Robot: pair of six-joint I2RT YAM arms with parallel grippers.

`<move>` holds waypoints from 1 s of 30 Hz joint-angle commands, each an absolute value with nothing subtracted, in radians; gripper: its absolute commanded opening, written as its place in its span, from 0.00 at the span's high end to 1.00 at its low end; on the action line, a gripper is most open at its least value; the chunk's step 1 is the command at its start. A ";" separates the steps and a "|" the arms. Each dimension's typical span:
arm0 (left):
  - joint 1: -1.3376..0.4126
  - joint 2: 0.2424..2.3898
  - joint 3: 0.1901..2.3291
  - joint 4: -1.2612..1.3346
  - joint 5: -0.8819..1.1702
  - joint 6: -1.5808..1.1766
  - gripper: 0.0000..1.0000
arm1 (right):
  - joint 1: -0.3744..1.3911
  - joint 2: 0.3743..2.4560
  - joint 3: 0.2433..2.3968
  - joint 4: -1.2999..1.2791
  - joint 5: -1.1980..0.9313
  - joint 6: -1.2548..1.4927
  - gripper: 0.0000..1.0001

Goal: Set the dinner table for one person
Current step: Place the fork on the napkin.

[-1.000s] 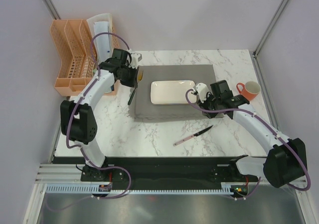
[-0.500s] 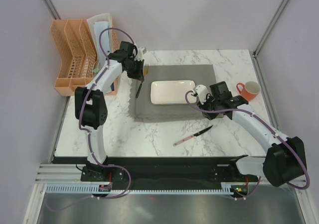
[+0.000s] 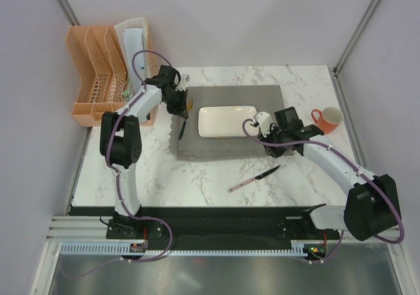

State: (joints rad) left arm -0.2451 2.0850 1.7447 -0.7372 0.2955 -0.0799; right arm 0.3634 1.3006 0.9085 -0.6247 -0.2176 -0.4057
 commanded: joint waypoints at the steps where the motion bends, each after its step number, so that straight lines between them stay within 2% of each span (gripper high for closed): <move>1: -0.221 1.976 1.677 -0.693 0.337 -0.152 0.98 | 0.362 1.376 0.972 -0.589 -0.326 -0.382 0.75; 8: -0.222 1.990 1.703 -0.692 0.284 -0.132 0.98 | 0.364 1.549 1.133 -0.594 -0.437 -0.348 0.81; 14: -0.222 1.941 1.686 -0.692 0.313 -0.144 0.98 | 0.365 1.612 1.221 -0.565 -0.555 -0.302 0.77; 17: -0.222 1.914 1.680 -0.690 0.318 -0.146 0.98 | 0.364 1.664 1.265 -0.566 -0.595 -0.293 0.69; 18: -0.222 1.902 1.678 -0.692 0.319 -0.147 0.98 | 0.364 1.699 1.308 -0.566 -0.627 -0.290 0.58; 20: -0.222 1.888 1.675 -0.690 0.328 -0.152 0.98 | 0.364 1.738 1.356 -0.566 -0.673 -0.264 0.47; 21: -0.225 1.884 1.669 -0.690 0.333 -0.152 0.98 | 0.365 1.788 1.409 -0.565 -0.740 -0.253 0.36; 22: -0.225 1.870 1.663 -0.690 0.334 -0.152 0.98 | 0.364 1.816 1.437 -0.563 -0.771 -0.241 0.33; 25: -0.232 1.856 1.644 -0.686 0.347 -0.146 0.98 | 0.365 1.934 1.561 -0.558 -0.854 -0.171 0.32; 30: -0.250 1.859 1.612 -0.680 0.416 -0.114 0.98 | 0.382 2.087 1.742 -0.578 -0.830 -0.133 0.34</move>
State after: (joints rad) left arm -0.2314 1.8908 1.6329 -0.7036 0.3496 -0.1089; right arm 0.3698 2.0357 1.6424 -0.5793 -0.7689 -0.1749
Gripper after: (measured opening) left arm 0.035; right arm 0.668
